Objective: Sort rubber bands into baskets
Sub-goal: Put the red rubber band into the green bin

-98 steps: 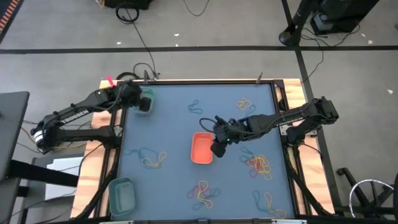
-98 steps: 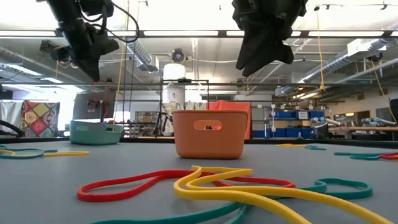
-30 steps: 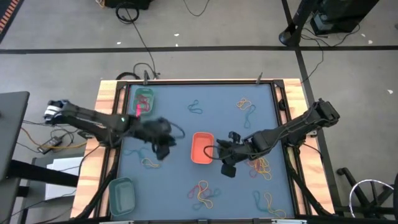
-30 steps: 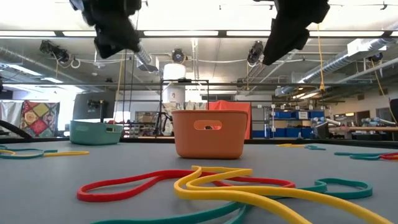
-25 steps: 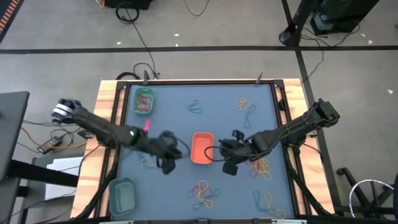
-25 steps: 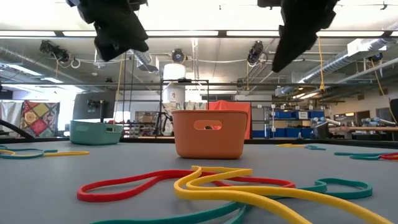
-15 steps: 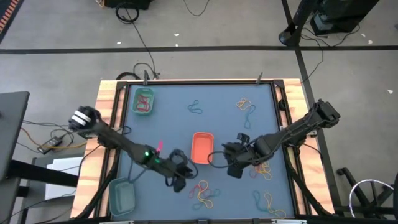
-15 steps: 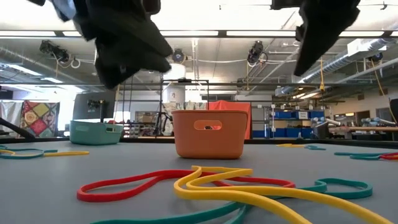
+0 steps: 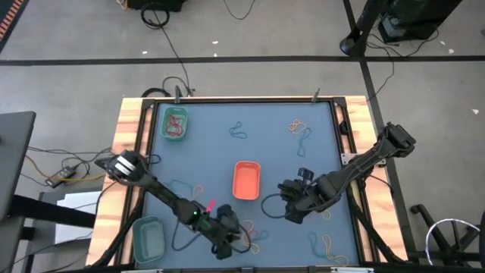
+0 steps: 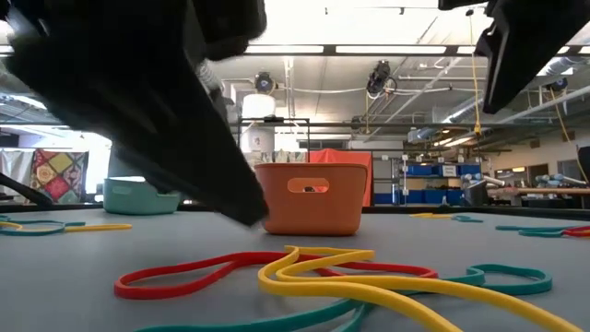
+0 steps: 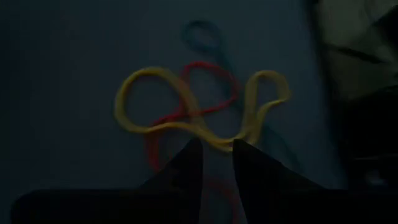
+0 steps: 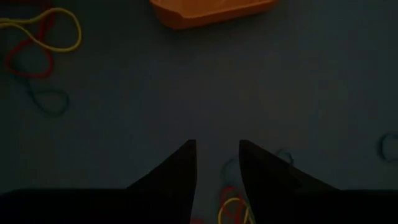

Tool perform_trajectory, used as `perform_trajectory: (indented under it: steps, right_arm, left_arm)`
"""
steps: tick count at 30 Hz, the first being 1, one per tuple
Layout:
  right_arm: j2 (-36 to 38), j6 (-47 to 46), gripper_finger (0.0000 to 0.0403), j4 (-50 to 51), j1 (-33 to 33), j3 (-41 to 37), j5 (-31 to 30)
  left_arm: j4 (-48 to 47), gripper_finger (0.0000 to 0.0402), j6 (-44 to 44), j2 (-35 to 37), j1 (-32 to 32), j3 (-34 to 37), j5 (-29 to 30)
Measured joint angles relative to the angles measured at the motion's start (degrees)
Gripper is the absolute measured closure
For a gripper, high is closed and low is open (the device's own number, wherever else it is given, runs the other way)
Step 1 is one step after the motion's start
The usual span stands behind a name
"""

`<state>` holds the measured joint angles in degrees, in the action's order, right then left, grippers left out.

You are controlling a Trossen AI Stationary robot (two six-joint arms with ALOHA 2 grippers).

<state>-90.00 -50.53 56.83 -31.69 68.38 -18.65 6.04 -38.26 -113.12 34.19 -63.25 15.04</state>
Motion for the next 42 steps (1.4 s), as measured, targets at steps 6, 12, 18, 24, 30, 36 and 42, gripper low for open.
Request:
perform_trajectory:
  steps: [6,12,18,24,30,36,42]
  right_arm:
    - [0.0,-1.0,0.0270,0.1,-1.1,0.0,0.1]
    - [0.0,-1.0,0.0270,0.4,-1.2,0.0,0.2]
    - [0.0,-0.9,0.0270,0.4,-1.2,0.0,0.0]
    - [0.0,-0.1,0.0270,0.3,-1.2,0.0,-1.9]
    - [0.0,1.8,0.0270,0.5,-0.5,0.0,-1.9]
    - [0.0,2.7,0.0270,0.8,-0.4,0.0,-2.6]
    - [0.0,2.1,0.0270,0.8,-0.4,0.0,-4.9]
  left_arm:
    - [-6.4,0.0306,-1.2,-1.2,0.0,-3.2,4.0]
    - [-10.5,0.0273,-0.9,-1.2,-0.1,-4.5,6.0]
    - [-12.2,0.0245,-0.6,-1.7,-0.1,-4.4,5.4]
    - [-8.1,0.0277,1.0,-4.9,0.0,-4.6,7.2]
    - [-13.1,0.0381,-1.3,-4.5,-0.4,-4.8,7.3]
    - [-16.0,0.0397,-2.9,-2.6,-0.5,-4.6,5.8]
    - [-25.7,0.0399,-4.0,4.1,-1.7,-4.0,8.1]
